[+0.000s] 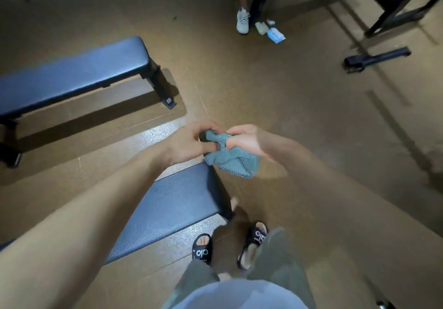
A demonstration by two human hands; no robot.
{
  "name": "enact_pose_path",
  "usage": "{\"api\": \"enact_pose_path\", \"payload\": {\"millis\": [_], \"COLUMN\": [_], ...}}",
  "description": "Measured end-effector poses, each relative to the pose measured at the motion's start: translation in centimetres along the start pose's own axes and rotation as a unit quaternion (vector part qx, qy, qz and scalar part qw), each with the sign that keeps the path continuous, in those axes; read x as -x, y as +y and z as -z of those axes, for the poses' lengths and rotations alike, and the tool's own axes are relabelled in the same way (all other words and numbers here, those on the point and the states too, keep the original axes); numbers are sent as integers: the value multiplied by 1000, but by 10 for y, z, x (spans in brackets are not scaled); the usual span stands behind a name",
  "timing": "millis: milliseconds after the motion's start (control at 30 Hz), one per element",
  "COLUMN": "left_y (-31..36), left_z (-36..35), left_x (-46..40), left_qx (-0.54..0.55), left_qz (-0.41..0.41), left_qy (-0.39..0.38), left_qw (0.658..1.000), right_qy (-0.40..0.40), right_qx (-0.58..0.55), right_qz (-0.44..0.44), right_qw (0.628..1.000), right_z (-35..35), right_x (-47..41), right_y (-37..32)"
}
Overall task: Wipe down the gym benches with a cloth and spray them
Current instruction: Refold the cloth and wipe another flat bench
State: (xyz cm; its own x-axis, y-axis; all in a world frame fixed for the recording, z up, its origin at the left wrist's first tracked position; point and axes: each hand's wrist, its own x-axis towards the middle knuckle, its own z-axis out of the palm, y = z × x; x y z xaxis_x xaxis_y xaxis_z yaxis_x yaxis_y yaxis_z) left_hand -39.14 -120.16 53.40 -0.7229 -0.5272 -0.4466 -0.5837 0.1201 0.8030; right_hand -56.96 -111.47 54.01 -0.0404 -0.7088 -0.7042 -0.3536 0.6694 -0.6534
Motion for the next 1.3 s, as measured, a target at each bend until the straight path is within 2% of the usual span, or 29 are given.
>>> {"api": "enact_pose_path", "payload": {"millis": [133,300,433,567,733,833,933,1033,1100,1167,1300], "left_y": [33,85,121,143,134,118,101,87,82,75,53], "left_z": [2,10,21,44,93,118,150,191,221,256,324], "left_x": [-40,-112,-159,-191,-227,-248,-273,-305,-320,-329,-343], "left_qx": [-63,-146,-118,-91,-146,-131,-212,-330,-315,-248,-137], "left_qz": [0,9,38,90,132,130,139,148,161,186,225], "left_qy": [21,51,86,137,183,165,131,157,138,98,134], "left_qw": [998,988,989,982,963,969,958,919,925,946,955], "right_qy": [9,37,32,37,-92,-118,-121,-120,-130,-140,-169], "right_qx": [46,159,231,291,297,317,312,336,370,410,480], "right_qz": [46,121,156,231,216,232,238,224,217,222,268], "right_qw": [998,979,960,928,925,912,912,907,894,874,818], "right_z": [54,145,222,272,304,316,324,326,325,326,331], "right_x": [-9,-46,-69,-95,-151,-191,-237,-284,-311,-336,-390], "right_y": [5,16,10,-28,-81,-120,-164,-209,-240,-273,-328]}}
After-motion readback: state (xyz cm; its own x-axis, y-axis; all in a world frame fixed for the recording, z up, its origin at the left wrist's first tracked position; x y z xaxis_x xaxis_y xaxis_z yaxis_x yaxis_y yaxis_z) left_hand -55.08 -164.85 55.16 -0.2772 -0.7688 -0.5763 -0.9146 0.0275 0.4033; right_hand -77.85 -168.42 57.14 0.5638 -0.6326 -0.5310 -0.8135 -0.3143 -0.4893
